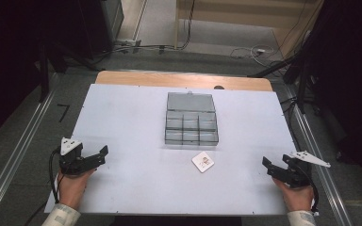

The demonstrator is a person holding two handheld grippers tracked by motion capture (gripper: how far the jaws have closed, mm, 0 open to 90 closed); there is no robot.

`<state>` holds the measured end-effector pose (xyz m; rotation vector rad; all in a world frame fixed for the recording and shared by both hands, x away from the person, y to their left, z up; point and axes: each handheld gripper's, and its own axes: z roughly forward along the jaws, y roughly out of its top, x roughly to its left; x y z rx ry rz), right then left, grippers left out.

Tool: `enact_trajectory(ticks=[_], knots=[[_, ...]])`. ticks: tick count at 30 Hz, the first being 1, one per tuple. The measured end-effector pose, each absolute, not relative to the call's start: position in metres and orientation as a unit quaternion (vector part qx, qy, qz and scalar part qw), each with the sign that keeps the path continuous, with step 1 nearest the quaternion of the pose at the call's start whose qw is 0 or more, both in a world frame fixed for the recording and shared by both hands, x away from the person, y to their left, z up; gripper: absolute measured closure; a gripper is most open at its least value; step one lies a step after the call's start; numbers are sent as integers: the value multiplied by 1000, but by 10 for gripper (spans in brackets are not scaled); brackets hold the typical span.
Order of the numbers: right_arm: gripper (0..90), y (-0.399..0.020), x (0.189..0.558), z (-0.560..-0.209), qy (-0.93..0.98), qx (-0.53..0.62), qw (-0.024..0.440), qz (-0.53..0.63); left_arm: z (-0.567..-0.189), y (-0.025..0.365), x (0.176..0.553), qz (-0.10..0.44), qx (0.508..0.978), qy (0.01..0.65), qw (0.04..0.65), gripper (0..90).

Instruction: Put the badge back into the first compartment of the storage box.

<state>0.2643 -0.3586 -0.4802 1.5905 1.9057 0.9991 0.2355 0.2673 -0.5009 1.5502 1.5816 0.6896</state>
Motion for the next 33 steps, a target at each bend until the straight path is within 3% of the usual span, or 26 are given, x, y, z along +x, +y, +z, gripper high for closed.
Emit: enact_trajectory(ticks=[33], knots=[[131,-333,268,-477,713,555,219,367,-501,262,238,266,624,617,400,53]])
